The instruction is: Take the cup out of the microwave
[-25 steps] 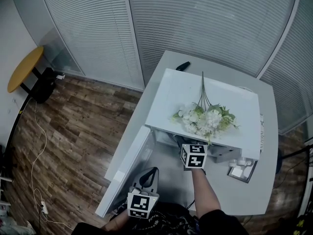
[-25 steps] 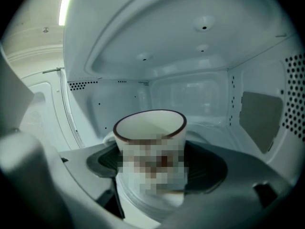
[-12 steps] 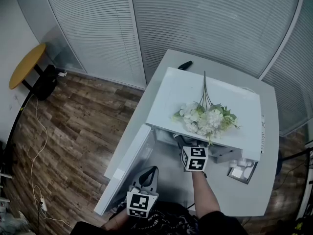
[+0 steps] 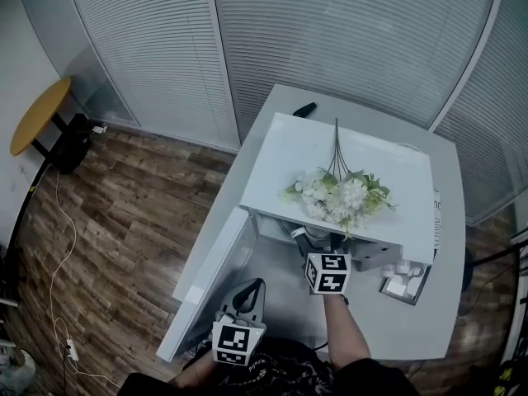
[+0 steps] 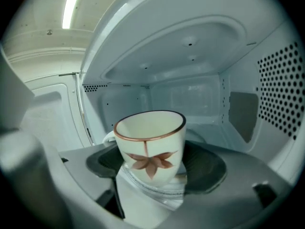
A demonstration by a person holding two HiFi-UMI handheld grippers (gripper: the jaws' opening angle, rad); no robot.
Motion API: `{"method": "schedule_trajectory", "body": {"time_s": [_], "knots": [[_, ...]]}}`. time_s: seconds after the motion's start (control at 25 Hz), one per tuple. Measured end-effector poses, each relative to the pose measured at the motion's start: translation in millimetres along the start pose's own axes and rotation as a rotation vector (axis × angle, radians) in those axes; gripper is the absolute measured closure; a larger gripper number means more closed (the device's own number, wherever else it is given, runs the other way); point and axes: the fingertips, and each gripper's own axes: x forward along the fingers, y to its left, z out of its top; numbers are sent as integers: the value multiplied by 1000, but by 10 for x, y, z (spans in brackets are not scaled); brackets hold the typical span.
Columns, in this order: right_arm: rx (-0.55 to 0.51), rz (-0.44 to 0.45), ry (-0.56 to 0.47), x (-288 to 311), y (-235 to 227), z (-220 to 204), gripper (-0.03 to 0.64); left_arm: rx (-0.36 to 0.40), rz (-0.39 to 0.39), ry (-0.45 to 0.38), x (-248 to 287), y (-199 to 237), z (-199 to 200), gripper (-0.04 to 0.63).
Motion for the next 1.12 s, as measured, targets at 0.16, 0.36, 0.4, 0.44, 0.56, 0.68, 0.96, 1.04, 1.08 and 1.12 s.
{"method": "schedule_trajectory", "body": {"time_s": [0.16,0.36,0.4,0.44,0.56,0.68,0.96,1.04,1.08,1.12], "knots": [[-13,2,-6,-76,34,15,239,3,-5,-6,-21,-7,12,589],[-14,1,-10,-169,90,4,239,10,-10,-18,-58,-9,32,589],[-14,2,-12,-185,99,4,239,12,-11,-21,-61,-9,37,589],[-17,1,-13,-203,107,4,239,13,-12,-25,-67,-12,43,589],[-21,-3,-13,-265,132,1,239,19,-16,-38,-98,-26,70,589],[-19,-8,-12,-316,162,-21,239,21,-23,-44,-109,-42,65,589],[-18,-18,-6,-470,221,-107,239,9,-37,-53,-152,-71,67,589],[-18,-22,-6,-514,226,-131,239,4,-41,-57,-159,-81,62,589],[-18,-25,-7,-537,231,-140,239,3,-44,-58,-164,-85,58,589],[-18,-27,-8,-560,236,-146,239,3,-47,-60,-168,-90,56,589]]}}
